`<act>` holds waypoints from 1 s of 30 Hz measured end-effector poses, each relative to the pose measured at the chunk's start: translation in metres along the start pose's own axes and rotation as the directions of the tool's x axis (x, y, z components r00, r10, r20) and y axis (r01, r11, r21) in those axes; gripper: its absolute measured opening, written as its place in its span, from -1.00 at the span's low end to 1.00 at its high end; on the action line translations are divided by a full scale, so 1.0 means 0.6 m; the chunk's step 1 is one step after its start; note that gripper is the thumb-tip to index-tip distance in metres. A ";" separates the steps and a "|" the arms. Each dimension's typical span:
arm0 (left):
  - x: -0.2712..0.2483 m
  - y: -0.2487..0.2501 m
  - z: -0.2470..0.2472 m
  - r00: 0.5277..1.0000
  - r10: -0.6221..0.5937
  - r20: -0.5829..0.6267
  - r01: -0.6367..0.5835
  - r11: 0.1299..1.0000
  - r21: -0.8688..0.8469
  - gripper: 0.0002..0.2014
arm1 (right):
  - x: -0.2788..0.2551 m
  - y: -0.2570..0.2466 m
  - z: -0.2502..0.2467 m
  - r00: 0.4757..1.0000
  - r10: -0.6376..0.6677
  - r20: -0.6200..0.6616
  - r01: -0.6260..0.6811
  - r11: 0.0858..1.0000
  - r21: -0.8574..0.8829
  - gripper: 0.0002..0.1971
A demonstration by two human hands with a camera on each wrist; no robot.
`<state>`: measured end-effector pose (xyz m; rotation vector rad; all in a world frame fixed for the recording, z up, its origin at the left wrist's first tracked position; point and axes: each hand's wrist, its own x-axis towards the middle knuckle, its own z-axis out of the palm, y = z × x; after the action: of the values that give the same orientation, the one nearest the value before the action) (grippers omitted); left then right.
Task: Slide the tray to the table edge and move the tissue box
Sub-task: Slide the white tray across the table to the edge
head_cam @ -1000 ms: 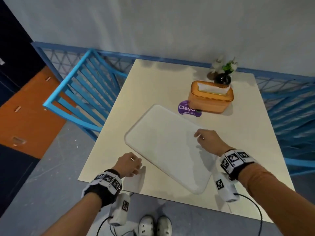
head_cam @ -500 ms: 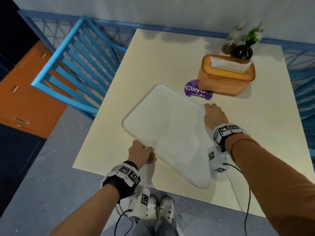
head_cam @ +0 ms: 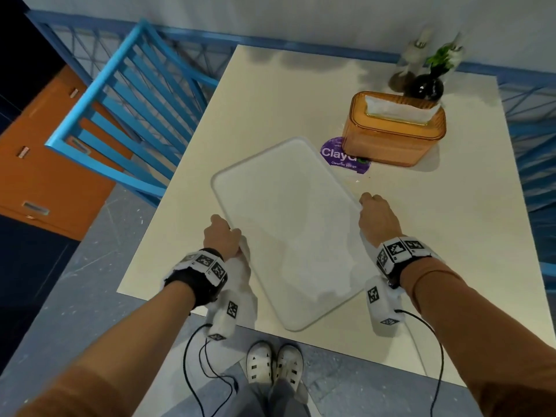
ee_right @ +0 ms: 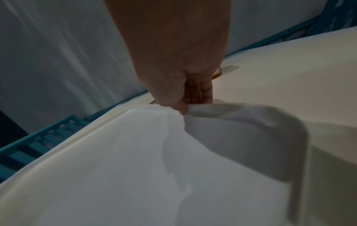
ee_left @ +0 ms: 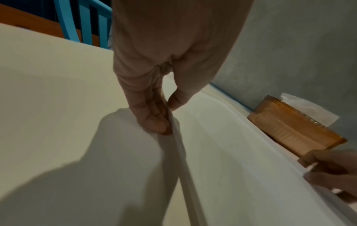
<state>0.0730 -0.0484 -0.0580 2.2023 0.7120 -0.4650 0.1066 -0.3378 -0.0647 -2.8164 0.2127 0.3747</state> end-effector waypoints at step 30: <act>0.108 -0.032 -0.113 0.958 0.278 0.069 -0.287 0.922 0.260 -0.48 | -0.023 -0.136 0.047 0.973 0.165 0.159 -0.212 0.914 0.347 -0.68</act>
<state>0.1184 0.0359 -0.0590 2.4960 0.3168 -0.4666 0.1018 -0.2504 -0.0650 -2.4045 0.4776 0.4995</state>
